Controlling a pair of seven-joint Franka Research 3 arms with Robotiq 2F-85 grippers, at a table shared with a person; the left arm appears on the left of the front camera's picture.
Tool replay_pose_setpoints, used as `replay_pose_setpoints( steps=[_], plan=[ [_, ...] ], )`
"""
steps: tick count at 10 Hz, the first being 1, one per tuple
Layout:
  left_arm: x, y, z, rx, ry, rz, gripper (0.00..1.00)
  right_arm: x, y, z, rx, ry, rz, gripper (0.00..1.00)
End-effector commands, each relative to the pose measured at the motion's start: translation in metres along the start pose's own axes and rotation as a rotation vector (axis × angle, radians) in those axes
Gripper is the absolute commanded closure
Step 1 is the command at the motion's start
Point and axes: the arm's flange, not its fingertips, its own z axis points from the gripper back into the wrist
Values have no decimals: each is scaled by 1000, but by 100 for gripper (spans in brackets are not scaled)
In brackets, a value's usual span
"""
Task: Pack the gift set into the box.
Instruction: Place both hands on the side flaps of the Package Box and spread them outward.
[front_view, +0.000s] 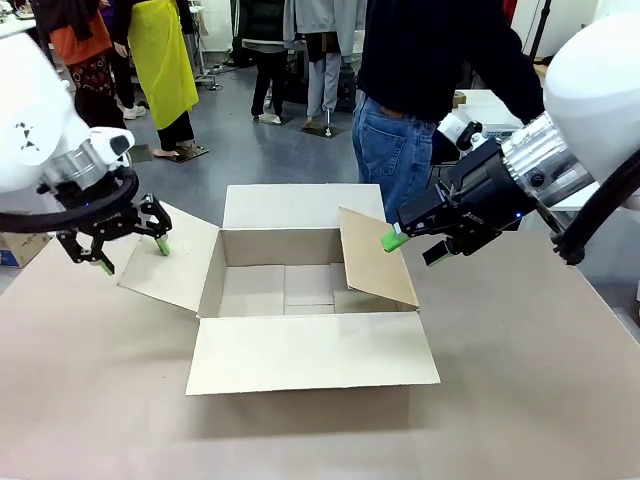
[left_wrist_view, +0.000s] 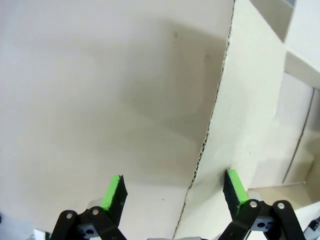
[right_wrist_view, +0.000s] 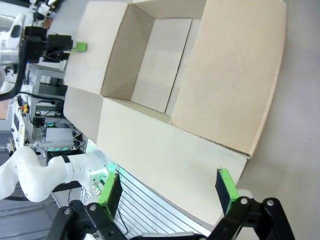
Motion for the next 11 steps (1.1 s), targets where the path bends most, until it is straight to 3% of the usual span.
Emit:
replay_pose_setpoints(
  steps=[1, 5, 6, 8, 10, 11],
  plan=[
    [-5, -19, 17, 121, -45, 34, 0, -1, 0, 0, 1, -1, 3, 0],
    [-5, -19, 17, 121, -45, 34, 0, 0, 0, 0, 0, 0, 0, 0],
    [-5, -19, 17, 121, -45, 34, 0, 32, 44, -27, -113, 9, -52, 0],
    [-5, -19, 17, 121, -45, 34, 0, 74, 95, -87, -494, -29, -279, 0],
    [-5, -19, 17, 121, -45, 34, 0, 78, 90, -118, -715, 18, -292, 0],
    [-5, -19, 17, 121, -45, 34, 0, 50, 77, -93, -316, -69, -129, 0]
  ],
)
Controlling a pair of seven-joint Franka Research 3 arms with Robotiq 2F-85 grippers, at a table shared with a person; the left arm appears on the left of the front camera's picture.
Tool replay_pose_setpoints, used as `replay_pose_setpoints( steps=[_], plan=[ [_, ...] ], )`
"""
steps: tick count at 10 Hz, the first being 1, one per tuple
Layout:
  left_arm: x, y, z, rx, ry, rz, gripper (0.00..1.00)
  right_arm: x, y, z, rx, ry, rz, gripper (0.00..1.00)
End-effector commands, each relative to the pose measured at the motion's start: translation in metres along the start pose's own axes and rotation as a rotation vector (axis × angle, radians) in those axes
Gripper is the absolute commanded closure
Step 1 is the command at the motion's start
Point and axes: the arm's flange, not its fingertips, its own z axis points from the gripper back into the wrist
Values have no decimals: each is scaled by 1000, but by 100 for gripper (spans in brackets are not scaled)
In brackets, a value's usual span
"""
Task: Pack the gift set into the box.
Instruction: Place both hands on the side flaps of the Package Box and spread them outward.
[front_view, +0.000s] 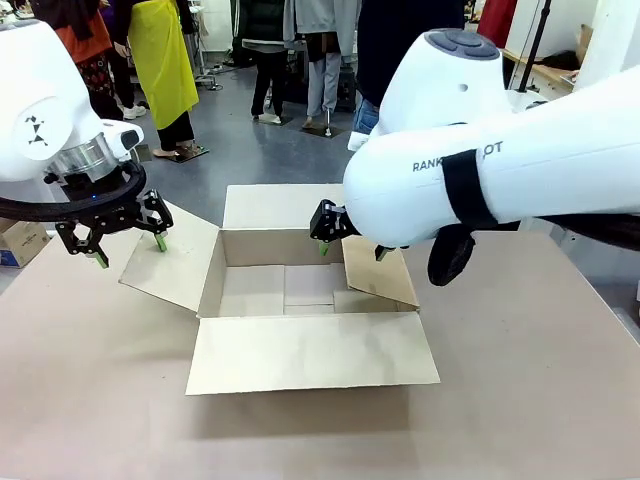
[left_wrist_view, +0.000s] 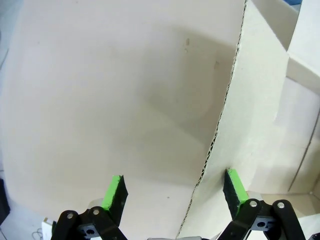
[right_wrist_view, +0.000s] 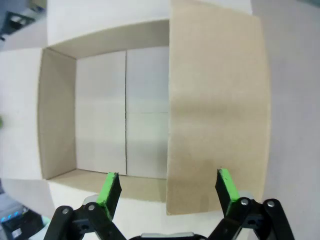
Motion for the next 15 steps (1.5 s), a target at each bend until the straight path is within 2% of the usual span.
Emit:
replay_pose_setpoints(
  steps=[1, 2, 3, 6, 9, 11, 15],
  plan=[
    [0, 0, 3, 18, -6, 12, 0, -2, 1, 4, 16, 0, 3, 0],
    [0, 0, 3, 18, -6, 12, 0, 13, 18, -3, -166, 76, 73, 0],
    [0, 0, 3, 18, -6, 12, 0, 26, 31, -13, -253, 86, 114, 0],
    [0, 0, 3, 18, -6, 12, 0, 60, 50, -31, -379, 96, 112, 0],
    [0, 0, 3, 18, -6, 12, 0, 71, 62, -67, -452, 120, 63, 0],
    [0, 0, 3, 18, -6, 12, 0, 70, 64, -84, -566, 104, 34, 0],
    [0, 0, 3, 18, -6, 12, 0, 70, 43, -72, -680, 36, -33, 0]
  ],
)
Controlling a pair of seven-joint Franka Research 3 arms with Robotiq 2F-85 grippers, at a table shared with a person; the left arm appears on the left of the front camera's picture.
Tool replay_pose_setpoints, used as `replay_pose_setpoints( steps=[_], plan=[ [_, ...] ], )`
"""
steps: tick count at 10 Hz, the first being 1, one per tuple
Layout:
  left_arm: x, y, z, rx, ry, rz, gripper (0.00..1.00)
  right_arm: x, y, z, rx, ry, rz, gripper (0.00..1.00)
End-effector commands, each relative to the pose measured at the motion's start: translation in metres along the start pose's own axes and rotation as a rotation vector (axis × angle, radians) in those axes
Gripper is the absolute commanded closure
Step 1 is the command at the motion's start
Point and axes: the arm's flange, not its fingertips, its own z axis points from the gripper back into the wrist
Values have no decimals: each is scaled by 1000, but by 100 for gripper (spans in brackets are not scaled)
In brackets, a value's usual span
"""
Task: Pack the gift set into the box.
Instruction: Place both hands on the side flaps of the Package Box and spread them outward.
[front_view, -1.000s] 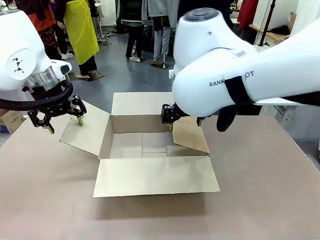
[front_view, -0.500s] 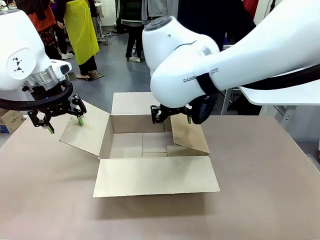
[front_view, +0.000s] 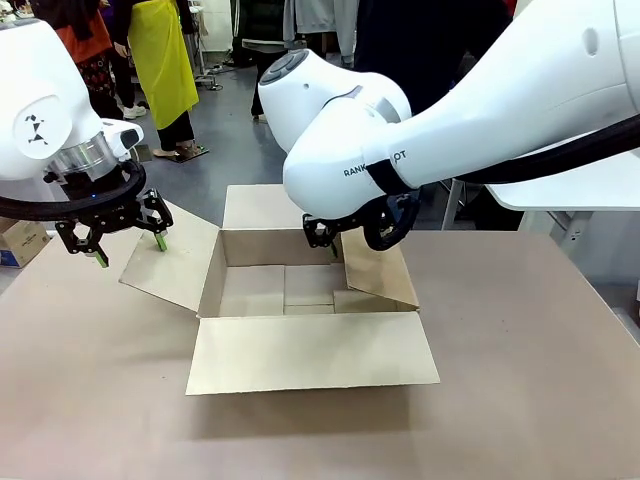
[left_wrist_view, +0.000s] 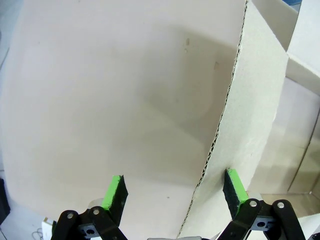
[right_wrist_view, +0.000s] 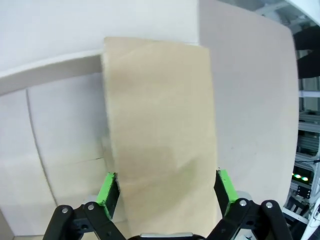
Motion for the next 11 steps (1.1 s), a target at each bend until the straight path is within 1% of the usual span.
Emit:
replay_pose_setpoints(
  steps=[1, 3, 5, 7, 9, 10, 11],
  plan=[
    [0, 0, 2, 18, -6, 11, 0, -2, -10, -1, -89, -27, -51, 0],
    [0, 0, 2, 18, -6, 11, 0, -2, -17, 3, -85, -39, -53, 0],
    [0, 0, 2, 18, -6, 11, 0, -6, -33, 17, -54, -63, -78, 0],
    [0, 0, 2, 18, -6, 11, 0, -7, -43, 21, -36, -50, -95, 0],
    [0, 0, 2, 18, -6, 11, 0, -10, -73, 25, 28, -35, -115, 0],
    [0, 0, 2, 18, -6, 11, 0, -14, -103, 24, 87, -9, -134, 0],
    [0, 0, 2, 18, -6, 11, 0, -18, -126, 22, 133, 11, -157, 0]
  ],
)
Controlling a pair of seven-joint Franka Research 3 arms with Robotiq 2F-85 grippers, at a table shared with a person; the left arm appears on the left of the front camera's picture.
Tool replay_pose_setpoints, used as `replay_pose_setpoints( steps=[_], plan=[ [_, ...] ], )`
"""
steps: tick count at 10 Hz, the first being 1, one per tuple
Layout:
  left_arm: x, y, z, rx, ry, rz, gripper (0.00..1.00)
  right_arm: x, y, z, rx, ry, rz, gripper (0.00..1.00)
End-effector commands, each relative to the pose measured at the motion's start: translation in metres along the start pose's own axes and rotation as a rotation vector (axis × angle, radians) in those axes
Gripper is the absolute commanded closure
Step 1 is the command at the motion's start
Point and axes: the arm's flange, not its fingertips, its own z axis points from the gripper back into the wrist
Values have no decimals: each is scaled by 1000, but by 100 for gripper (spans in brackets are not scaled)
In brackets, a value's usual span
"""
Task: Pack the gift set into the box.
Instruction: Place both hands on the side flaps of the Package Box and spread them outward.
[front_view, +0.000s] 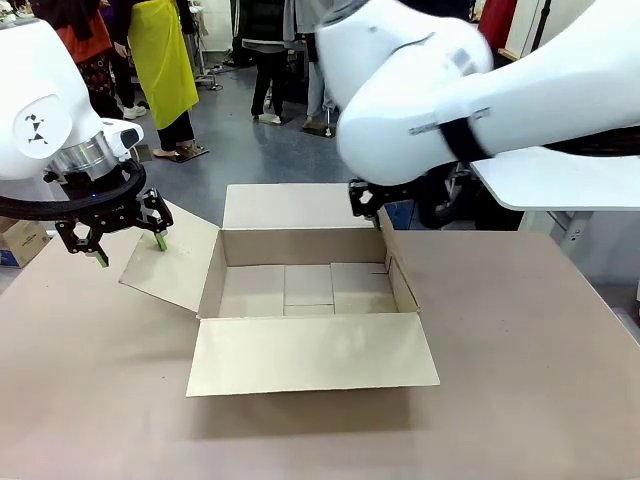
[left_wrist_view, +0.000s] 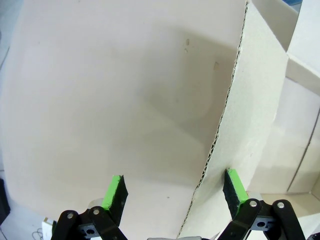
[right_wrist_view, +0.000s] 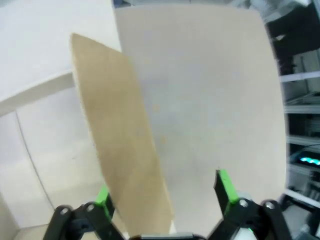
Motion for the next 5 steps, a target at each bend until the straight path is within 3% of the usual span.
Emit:
replay_pose_setpoints(
  steps=[1, 3, 5],
  plan=[
    [0, 0, 1, 18, -5, 12, 0, -10, -64, -10, 139, 46, -30, 0],
    [0, 0, 1, 18, -5, 12, 0, -7, -118, -40, 262, 111, -102, 0],
    [0, 0, 1, 18, -5, 12, 0, -6, -150, -86, 408, -4, -81, 0]
  ],
)
